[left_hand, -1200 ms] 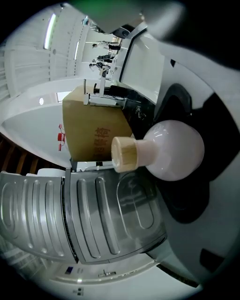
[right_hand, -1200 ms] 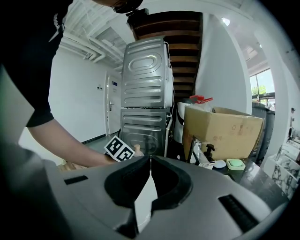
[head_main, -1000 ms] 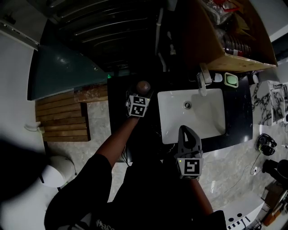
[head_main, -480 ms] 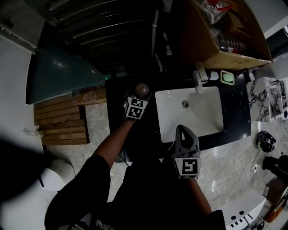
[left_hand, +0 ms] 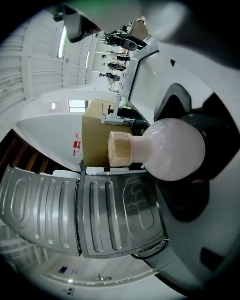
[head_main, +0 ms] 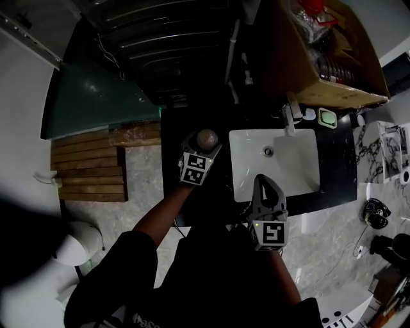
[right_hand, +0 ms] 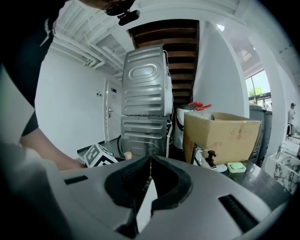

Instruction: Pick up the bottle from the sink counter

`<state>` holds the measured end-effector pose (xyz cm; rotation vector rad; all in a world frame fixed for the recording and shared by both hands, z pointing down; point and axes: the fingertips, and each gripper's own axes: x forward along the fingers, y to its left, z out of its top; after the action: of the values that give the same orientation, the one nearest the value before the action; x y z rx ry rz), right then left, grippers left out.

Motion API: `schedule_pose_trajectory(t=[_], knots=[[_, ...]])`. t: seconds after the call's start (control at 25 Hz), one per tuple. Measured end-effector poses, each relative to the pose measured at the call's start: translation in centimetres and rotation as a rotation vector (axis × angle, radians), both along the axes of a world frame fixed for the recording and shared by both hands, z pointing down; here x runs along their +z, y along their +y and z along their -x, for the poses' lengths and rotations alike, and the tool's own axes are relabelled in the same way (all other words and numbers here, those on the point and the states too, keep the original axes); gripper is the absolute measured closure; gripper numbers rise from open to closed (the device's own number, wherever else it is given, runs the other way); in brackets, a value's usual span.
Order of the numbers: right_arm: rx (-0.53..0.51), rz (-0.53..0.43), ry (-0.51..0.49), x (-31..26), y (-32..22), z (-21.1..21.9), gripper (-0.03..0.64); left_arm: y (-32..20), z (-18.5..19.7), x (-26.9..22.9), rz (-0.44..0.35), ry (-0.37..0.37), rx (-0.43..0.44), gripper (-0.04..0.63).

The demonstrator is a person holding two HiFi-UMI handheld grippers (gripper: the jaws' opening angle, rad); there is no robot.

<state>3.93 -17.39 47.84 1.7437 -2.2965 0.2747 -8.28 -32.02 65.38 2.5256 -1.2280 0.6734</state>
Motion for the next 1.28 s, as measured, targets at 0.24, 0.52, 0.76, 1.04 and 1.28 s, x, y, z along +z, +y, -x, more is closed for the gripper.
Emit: schedule_pose_trajectory(t=[0.24, 0.52, 0.76, 1.04, 1.28], knots=[[-0.029, -0.020, -0.052, -0.9, -0.2, 1.5, 0.578, 4.2, 0.9, -4.8, -0.019, 0.051, -0.008, 0.216], [-0.102, -0.069, -0.069, -1.9, -0.3, 2.7, 0.578, 9.9, 0.7, -10.3, -0.044, 0.120, -0.036, 0.216], [-0.139, -0.080, -0.084, -2.4, 0.4, 1.2, 0.578, 13.4, 0.3, -14.0, -0.098, 0.104, -0.095, 0.216], [-0.177, -0.082, -0.089, -3.2, 0.9, -0.8, 0.578, 15.3, 0.5, -16.8, -0.146, 0.104, -0.160, 0.216], [-0.218, -0.086, -0.069, -3.9, 0.9, -3.3, 0.578, 15.9, -0.6, -17.7, -0.154, 0.114, -0.236, 0.216]])
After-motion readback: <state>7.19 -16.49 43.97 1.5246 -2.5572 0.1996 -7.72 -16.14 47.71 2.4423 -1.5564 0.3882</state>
